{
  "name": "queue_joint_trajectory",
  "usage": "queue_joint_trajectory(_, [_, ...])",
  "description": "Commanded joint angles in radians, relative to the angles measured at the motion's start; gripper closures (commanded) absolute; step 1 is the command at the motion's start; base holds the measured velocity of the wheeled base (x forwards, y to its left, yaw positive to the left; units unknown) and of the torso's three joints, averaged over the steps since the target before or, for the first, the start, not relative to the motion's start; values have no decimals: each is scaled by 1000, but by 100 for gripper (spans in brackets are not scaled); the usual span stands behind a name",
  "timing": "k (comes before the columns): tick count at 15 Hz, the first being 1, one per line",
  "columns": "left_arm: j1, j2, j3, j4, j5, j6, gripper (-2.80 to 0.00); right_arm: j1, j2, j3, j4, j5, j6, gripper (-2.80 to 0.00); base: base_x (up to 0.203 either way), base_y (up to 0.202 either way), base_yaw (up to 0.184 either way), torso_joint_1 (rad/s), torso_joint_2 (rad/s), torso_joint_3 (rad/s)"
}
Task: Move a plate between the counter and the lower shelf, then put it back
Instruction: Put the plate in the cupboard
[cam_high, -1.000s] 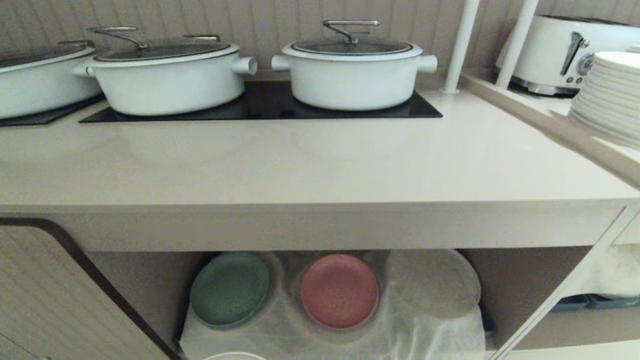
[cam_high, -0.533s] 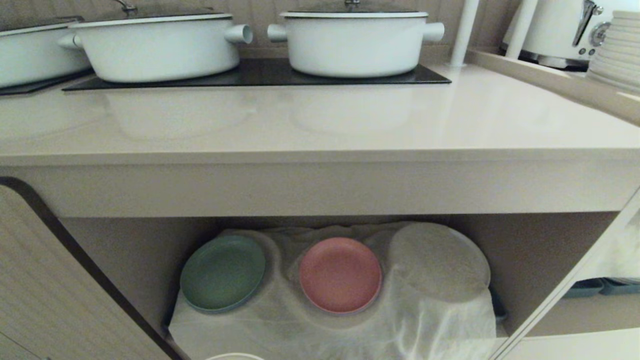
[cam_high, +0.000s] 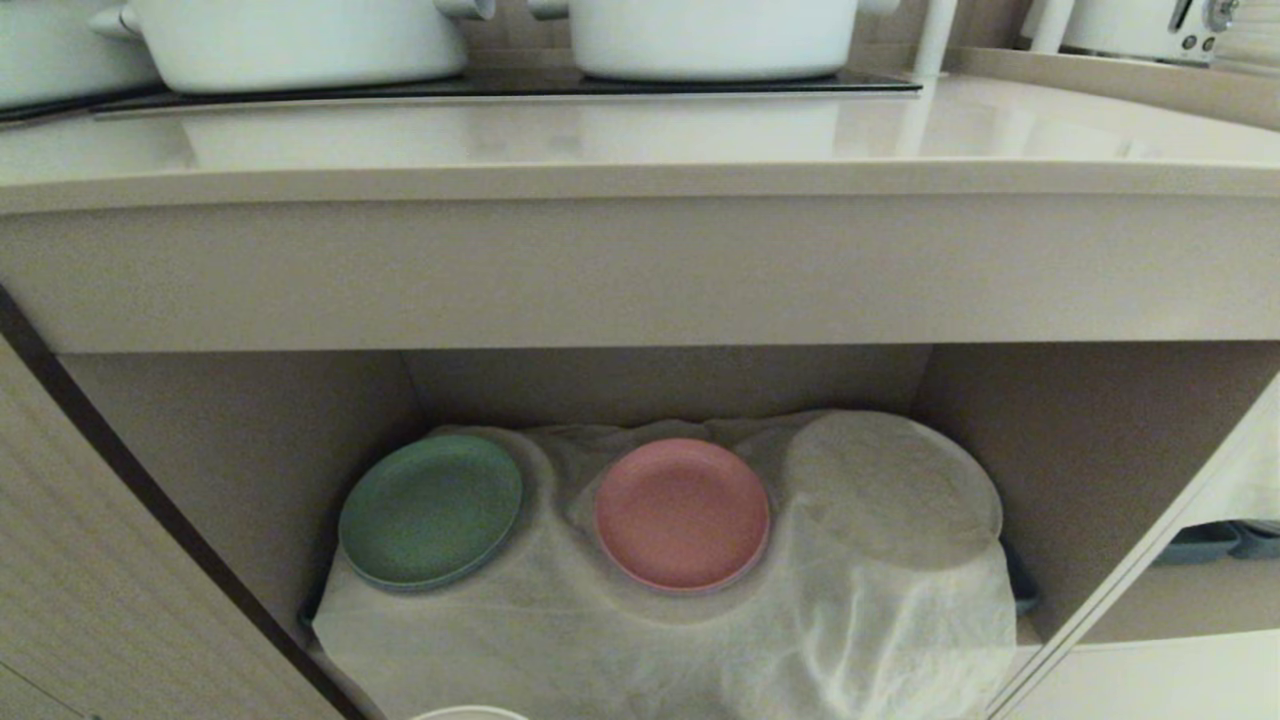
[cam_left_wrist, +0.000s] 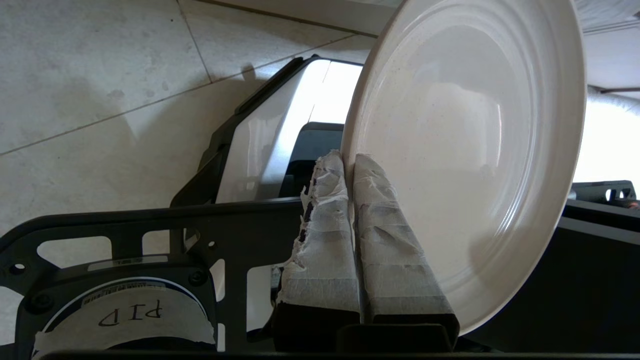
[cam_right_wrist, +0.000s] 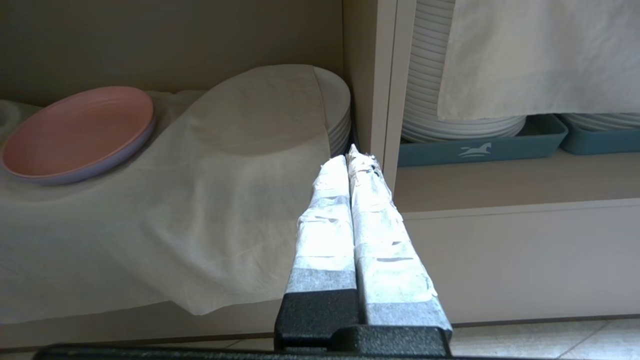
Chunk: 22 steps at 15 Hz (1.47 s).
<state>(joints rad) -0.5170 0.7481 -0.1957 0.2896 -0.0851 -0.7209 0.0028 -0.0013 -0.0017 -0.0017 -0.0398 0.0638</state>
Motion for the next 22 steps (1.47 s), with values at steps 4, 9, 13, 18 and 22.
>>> queue_joint_trajectory(4, [0, 2, 1, 2, -1, -5, 0, 0, 1, 0, 0, 0, 1, 0, 0, 0, 0, -7, 45, 33])
queue_joint_trajectory(9, [0, 2, -1, 2, 1, -5, 0, 0, 1, 0, 0, 0, 1, 0, 0, 0, 0, 0, 0, 0])
queue_joint_trajectory(13, [0, 0, -1, 2, 2, -5, 0, 0, 1, 0, 0, 0, 1, 0, 0, 0, 0, 0, 0, 0])
queue_joint_trajectory(18, [0, 0, -1, 2, 5, -5, 0, 0, 1, -1, 0, 0, 1, 0, 0, 0, 0, 0, 0, 0])
queue_joint_trajectory(22, [0, -16, -1, 2, 2, -5, 0, 0, 1, 0, 0, 0, 1, 0, 0, 0, 0, 0, 0, 0])
